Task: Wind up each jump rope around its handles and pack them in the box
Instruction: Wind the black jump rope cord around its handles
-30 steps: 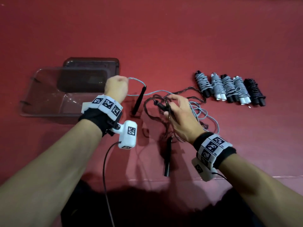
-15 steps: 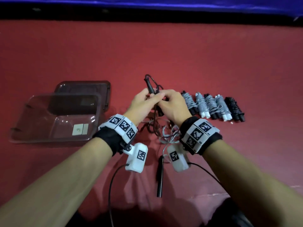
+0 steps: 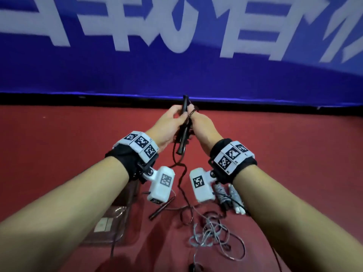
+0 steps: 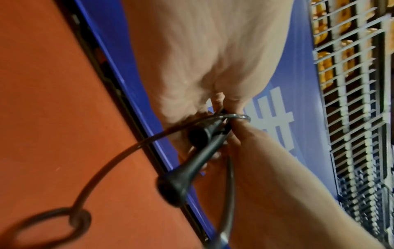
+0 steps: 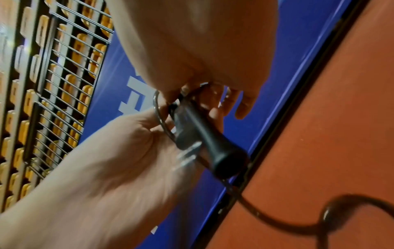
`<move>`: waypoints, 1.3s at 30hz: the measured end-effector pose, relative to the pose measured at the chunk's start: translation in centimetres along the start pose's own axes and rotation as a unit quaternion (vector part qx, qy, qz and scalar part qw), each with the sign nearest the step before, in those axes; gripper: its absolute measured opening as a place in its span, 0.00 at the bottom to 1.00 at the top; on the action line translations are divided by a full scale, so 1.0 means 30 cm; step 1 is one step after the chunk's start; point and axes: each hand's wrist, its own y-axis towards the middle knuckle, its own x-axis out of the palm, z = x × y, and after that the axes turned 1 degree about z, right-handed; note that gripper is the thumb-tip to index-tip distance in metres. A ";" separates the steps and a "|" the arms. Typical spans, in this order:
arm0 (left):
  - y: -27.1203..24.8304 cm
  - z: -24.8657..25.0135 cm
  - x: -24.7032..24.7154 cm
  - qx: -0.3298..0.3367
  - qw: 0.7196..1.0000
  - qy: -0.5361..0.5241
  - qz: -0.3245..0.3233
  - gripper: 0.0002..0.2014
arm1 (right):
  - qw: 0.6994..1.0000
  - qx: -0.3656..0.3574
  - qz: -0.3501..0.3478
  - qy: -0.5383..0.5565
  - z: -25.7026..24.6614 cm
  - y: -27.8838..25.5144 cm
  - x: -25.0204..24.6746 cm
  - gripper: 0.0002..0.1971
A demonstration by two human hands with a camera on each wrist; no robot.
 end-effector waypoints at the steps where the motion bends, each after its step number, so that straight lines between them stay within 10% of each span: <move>1: 0.002 0.043 -0.009 0.007 1.000 -0.004 -0.004 0.09 | 1.000 -0.008 -0.013 0.004 -0.047 0.013 -0.005 0.24; 5: -0.016 0.184 -0.042 0.033 0.999 0.006 -0.027 0.17 | 0.997 -0.052 -0.058 -0.015 -0.206 0.008 -0.059 0.24; 13: -0.051 0.379 0.008 0.224 0.952 0.137 0.157 0.11 | 0.958 0.020 -0.155 0.240 -0.456 -0.063 -0.150 0.26; 18: -0.037 0.514 -0.003 0.267 0.922 0.198 0.198 0.09 | 0.990 -0.073 -0.118 0.036 -0.632 -0.092 -0.179 0.07; 26: -0.027 0.579 -0.057 0.193 0.912 0.293 0.213 0.07 | 0.951 -0.004 -0.206 0.231 -0.693 -0.133 -0.170 0.17; 29: -0.047 0.567 -0.058 0.121 0.951 0.257 0.122 0.04 | 0.980 -0.016 -0.167 0.105 -0.629 -0.119 -0.156 0.16; 33: -0.054 0.495 -0.100 0.129 0.938 0.257 0.193 0.03 | 0.982 -0.048 -0.168 -0.072 -0.535 -0.112 -0.182 0.14; 39: -0.055 0.459 -0.124 0.087 0.958 0.205 0.181 0.07 | 0.989 -0.139 -0.046 -0.008 -0.410 -0.085 -0.199 0.11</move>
